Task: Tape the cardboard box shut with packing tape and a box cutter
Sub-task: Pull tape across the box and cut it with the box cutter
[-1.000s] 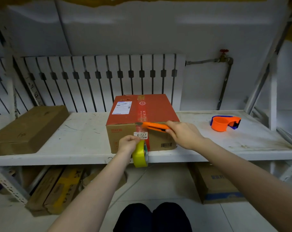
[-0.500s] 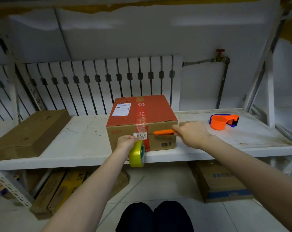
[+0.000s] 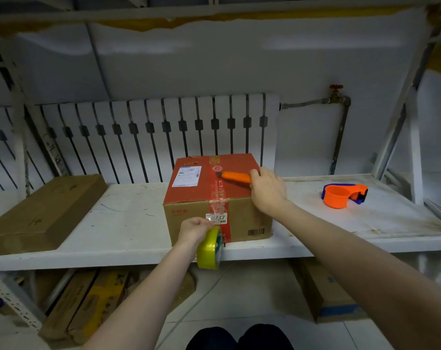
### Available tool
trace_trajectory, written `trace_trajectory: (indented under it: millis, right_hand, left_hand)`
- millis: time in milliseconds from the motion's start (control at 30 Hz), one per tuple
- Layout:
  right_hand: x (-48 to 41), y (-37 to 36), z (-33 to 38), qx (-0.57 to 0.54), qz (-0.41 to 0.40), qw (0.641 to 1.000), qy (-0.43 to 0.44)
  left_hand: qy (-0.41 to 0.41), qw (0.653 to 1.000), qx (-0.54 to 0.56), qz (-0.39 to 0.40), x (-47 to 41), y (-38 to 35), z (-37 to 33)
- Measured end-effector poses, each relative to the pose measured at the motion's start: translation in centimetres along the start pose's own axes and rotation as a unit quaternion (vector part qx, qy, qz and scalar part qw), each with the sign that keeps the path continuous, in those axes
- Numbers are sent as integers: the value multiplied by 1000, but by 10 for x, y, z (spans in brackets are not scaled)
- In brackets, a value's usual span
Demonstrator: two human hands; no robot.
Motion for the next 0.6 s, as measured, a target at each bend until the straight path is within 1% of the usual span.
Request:
trace_trajectory:
  millis: [67,133,200,267,300,367,500,600]
  right_hand:
    - [-5,-16,4,-14,32,999,-3]
    - [-2,-19,10,-32,10,999,21]
    - [8,-14,29,-50,-16,994,100]
    - [21,-17,51,-65,17,981,182]
    - [25,-20,59,-65,32,976,205]
    - [27,-22,65,-71,46,974,212]
    - [23,-19,68,-64,47,975,208]
    - [22,-17,69,-79,58,974,204]
  left_hand:
    - [-1,1000,1,3,-2,0,1]
    - [-5,1000,-2,4,-3,1,1]
    - [-9,1000,-1,7,-3,1,1]
    - [-9,1000,2,8,-4,2,3]
    - [-9,1000,3,8,-5,2,4]
    - [-7,1000,3,10,-4,3,6]
    - [-1,1000,-9,8,0,8,14]
    - [-19,999,-37,2,0,16,15]
Point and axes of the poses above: each hand's wrist, its own x-axis away from the middle knuckle, its own y-axis out of the back of the hand, z = x × y, the point moved 10 cm from there along -x, towards the middle knuckle, and after that the axes turned 5 degrees about x, right-handed, at the moved point
